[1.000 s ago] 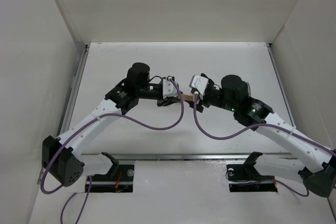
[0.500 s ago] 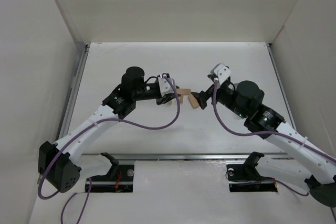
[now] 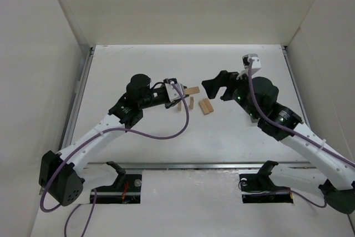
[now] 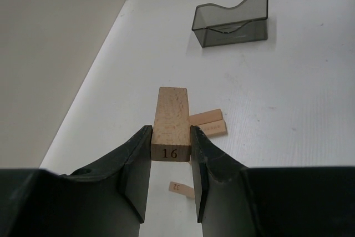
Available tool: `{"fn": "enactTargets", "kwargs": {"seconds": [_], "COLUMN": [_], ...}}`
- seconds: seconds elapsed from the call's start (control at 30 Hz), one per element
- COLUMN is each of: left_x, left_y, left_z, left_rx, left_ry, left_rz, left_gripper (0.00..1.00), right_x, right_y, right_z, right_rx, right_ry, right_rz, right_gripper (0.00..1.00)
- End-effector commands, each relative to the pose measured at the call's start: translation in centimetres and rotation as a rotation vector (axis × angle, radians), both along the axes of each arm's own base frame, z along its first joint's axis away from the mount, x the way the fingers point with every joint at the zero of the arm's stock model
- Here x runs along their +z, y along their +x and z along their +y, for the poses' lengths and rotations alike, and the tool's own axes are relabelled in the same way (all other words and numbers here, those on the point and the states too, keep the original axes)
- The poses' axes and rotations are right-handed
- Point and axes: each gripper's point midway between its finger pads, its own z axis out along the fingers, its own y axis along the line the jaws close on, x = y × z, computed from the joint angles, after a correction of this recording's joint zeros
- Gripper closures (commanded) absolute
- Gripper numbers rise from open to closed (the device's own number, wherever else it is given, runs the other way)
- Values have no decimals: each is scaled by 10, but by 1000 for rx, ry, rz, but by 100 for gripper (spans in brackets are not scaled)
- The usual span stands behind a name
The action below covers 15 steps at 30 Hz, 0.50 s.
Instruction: Build the wood block tower
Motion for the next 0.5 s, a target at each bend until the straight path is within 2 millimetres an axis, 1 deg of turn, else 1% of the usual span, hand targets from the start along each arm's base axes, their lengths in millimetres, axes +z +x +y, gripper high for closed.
{"fn": "enactTargets", "kwargs": {"seconds": [0.0,0.03,0.1,0.13,0.17,0.23,0.27,0.3,0.33,0.37,0.4,0.43,0.47], "left_x": [25,28,26,26,21,27,22,24,20,23,19,24,21], "left_y": [4,6,7,7,7,6,6,7,8,6,6,5,5], "left_z": [5,6,6,6,7,8,8,8,9,6,6,7,7], "left_rx": [23,33,31,30,29,29,29,28,37,28,27,28,27], "left_ry": [-45,-46,-38,-35,-28,-36,-30,-33,-26,-31,-25,-37,-33], "left_rz": [-135,-156,-174,-182,-174,-200,-191,-208,-201,-219,-212,-228,-235], "left_gripper": [100,100,100,100,100,100,100,100,100,100,100,100,100], "right_x": [-14,-12,-18,-20,-19,-23,-22,-28,-29,-32,-27,-20,-22], "right_y": [-3,-7,-5,-5,-6,-3,-5,-2,-4,-2,-4,0,-1], "right_z": [9,17,17,22,24,28,30,29,31,30,34,34,37], "right_rx": [-56,-43,-70,-76,-66,-72,-70,-91,-91,-106,-85,-88,-83], "right_ry": [153,232,294,357,386,419,449,457,472,509,537,578,601], "right_rz": [207,269,350,400,423,465,487,512,536,567,578,569,588], "right_gripper": [0,0,0,0,0,0,0,0,0,0,0,0,0]}}
